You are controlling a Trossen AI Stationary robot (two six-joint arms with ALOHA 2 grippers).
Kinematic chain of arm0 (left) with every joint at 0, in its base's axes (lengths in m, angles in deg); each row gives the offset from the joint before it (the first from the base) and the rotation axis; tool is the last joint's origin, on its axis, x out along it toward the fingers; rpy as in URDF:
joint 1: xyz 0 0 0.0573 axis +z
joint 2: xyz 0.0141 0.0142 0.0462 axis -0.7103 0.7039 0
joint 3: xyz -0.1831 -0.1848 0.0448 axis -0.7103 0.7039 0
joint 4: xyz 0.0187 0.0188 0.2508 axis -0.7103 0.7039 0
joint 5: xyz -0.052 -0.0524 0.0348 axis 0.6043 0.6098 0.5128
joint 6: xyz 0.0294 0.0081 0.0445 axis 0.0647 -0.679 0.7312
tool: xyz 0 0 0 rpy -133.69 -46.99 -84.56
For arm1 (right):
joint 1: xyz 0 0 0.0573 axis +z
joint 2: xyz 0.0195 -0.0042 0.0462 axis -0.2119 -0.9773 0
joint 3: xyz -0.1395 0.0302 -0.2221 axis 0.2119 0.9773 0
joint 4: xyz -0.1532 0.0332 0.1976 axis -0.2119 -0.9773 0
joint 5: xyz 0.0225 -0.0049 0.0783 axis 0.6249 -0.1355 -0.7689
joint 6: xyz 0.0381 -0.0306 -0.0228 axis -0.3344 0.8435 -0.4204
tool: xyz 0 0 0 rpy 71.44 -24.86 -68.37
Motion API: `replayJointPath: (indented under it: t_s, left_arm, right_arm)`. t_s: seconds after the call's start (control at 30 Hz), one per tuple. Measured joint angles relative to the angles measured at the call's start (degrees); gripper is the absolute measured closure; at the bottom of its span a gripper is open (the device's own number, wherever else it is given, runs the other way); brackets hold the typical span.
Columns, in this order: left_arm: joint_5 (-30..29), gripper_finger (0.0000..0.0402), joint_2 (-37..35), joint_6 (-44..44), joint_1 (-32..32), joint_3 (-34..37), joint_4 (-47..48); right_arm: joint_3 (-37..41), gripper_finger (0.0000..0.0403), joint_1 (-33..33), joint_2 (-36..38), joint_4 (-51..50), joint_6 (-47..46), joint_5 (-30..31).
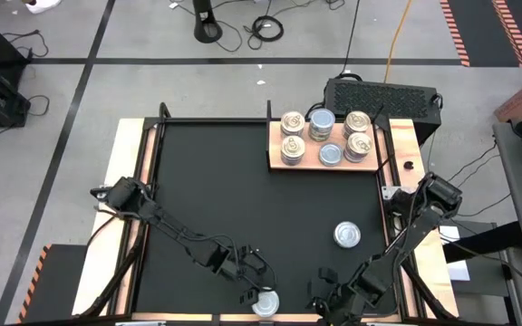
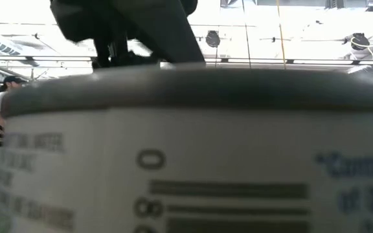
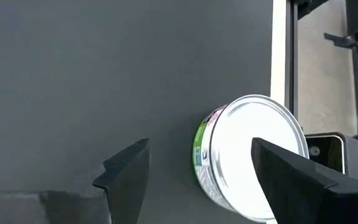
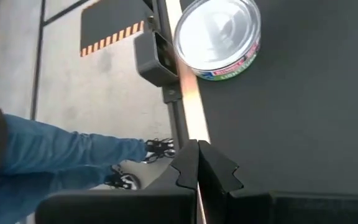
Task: Stack canned seafood by type on shelf
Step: Stack the green tuna can on top of the other green tuna can on the shelf
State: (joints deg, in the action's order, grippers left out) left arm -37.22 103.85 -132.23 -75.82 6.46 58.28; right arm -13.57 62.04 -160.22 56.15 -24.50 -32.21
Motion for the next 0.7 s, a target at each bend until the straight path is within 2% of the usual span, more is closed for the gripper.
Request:
replayJointPath:
  t_s: [0.17, 0.4, 0.7]
  left_arm:
    - [2.0, 0.0129, 0.4, -0.1, -0.2, -0.1, -1.3]
    - [2.4, 0.0163, 1.6, -0.6, -0.7, -0.2, -1.8]
    - [3.8, 0.0167, 3.9, -1.6, -1.2, -0.1, -3.3]
  right_arm:
    - [0.0, 0.0403, 0.6, 0.0, 0.2, -0.2, 0.5]
    - [0.0, 0.0403, 0.6, 0.0, 0.2, -0.1, 1.5]
    - [0.0, 0.0403, 0.6, 0.0, 0.1, -0.1, 1.6]
